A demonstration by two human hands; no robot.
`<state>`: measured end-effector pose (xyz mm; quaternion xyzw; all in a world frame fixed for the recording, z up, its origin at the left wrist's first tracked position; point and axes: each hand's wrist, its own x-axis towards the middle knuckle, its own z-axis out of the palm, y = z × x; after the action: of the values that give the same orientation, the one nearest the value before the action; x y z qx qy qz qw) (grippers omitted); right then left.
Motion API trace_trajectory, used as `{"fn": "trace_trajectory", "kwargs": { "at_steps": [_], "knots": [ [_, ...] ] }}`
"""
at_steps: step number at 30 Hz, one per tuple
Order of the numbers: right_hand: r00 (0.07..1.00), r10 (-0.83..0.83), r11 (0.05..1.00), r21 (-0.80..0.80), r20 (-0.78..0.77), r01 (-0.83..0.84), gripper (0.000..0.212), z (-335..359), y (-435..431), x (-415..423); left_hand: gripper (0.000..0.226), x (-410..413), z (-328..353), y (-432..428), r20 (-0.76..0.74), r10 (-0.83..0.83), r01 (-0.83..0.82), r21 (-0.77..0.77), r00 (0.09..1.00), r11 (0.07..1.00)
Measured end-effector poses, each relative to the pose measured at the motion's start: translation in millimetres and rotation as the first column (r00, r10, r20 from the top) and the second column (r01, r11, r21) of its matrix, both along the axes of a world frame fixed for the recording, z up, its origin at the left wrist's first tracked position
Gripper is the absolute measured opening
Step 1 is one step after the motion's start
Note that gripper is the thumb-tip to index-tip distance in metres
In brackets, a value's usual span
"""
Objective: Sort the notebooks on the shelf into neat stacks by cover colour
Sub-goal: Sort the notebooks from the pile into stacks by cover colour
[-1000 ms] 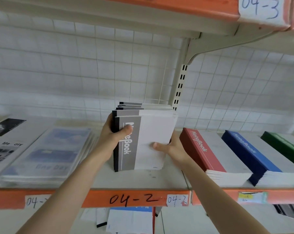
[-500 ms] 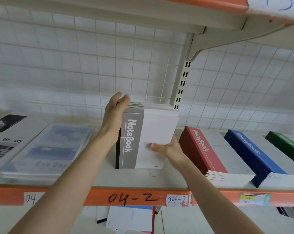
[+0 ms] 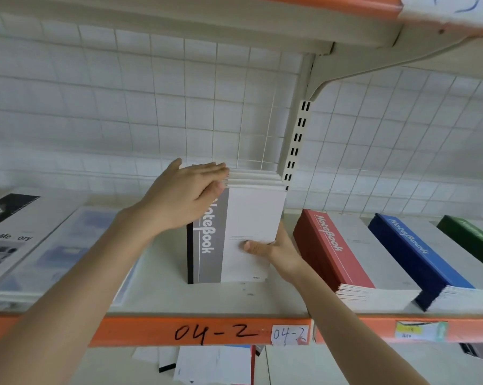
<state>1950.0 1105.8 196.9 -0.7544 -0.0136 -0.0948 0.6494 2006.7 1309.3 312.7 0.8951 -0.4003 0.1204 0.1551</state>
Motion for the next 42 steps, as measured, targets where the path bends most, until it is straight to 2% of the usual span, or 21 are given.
{"fn": "trace_trajectory", "kwargs": {
  "at_steps": [3,5,7,12,14,17,24,26,27,28,29,30,32,33,36,38,42],
  "knots": [
    [0.999,0.036,0.999,-0.028,0.001,-0.035,0.068,2,0,-1,0.078,-9,11,-7,0.066,0.015,-0.024,0.133,0.998,0.991],
    [0.998,0.061,0.998,-0.030,0.005,-0.060,0.073,4,-1,-2,0.055,-13,17,-18,-0.018,-0.022,0.025,0.148,1.000,0.989],
    [0.998,0.070,0.997,-0.027,0.003,-0.069,0.075,4,-1,-3,0.047,-16,22,-29,-0.089,-0.064,0.077,0.151,0.994,0.986],
    [0.997,0.073,0.997,-0.037,0.007,-0.073,0.082,3,-1,-2,0.050,-22,27,-50,-0.077,-0.105,0.123,0.281,0.992,0.952],
    [0.997,0.081,0.996,-0.034,0.016,-0.080,0.076,3,-1,-1,0.054,-24,24,-56,-0.070,-0.117,0.133,0.293,0.991,0.947],
    [0.997,0.077,0.997,-0.021,0.028,-0.077,0.069,4,-1,-2,0.061,-23,21,-56,-0.008,-0.092,0.090,0.309,0.996,0.947],
    [0.997,0.070,0.997,-0.020,0.011,-0.070,0.086,3,0,-2,0.068,-15,24,-8,0.020,0.129,-0.129,0.324,0.991,0.937],
    [0.999,0.047,0.999,-0.003,-0.007,-0.047,0.093,4,2,-3,0.073,-9,16,9,-0.009,0.173,-0.165,0.249,0.985,0.954],
    [0.999,0.039,0.999,-0.004,-0.009,-0.039,0.093,3,3,-3,0.076,-6,9,14,-0.055,0.162,-0.152,0.144,0.985,0.978],
    [0.999,0.035,0.999,-0.006,-0.006,-0.035,0.091,3,3,-3,0.080,-4,0,16,-0.119,0.122,-0.126,-0.026,0.985,0.992],
    [1.000,0.027,1.000,-0.006,0.001,-0.027,0.087,3,3,-4,0.084,-2,-10,16,-0.185,0.057,-0.100,-0.231,0.981,0.968],
    [1.000,0.008,1.000,0.004,0.007,-0.008,0.080,3,3,-4,0.086,-1,-20,15,-0.259,-0.014,-0.099,-0.415,0.966,0.904],
    [0.999,-0.028,0.998,0.051,0.043,0.026,0.065,6,4,-4,0.094,1,-37,11,-0.441,-0.164,-0.173,-0.630,0.883,0.757],
    [0.997,-0.040,0.997,0.072,0.067,0.035,0.061,8,5,-4,0.091,3,-45,8,-0.507,-0.246,-0.217,-0.689,0.826,0.691],
    [0.991,-0.085,0.991,0.112,0.103,0.073,0.068,8,11,-3,0.047,3,-63,-6,-0.577,-0.416,-0.318,-0.778,0.703,0.541],
    [0.988,-0.098,0.989,0.123,0.120,0.083,0.078,9,16,-3,0.039,-1,-70,-16,-0.592,-0.444,-0.380,-0.791,0.673,0.480],
    [0.985,-0.100,0.987,0.142,0.137,0.081,0.076,9,19,-2,0.033,1,-75,-23,-0.603,-0.438,-0.432,-0.792,0.667,0.431]
  ]
}}
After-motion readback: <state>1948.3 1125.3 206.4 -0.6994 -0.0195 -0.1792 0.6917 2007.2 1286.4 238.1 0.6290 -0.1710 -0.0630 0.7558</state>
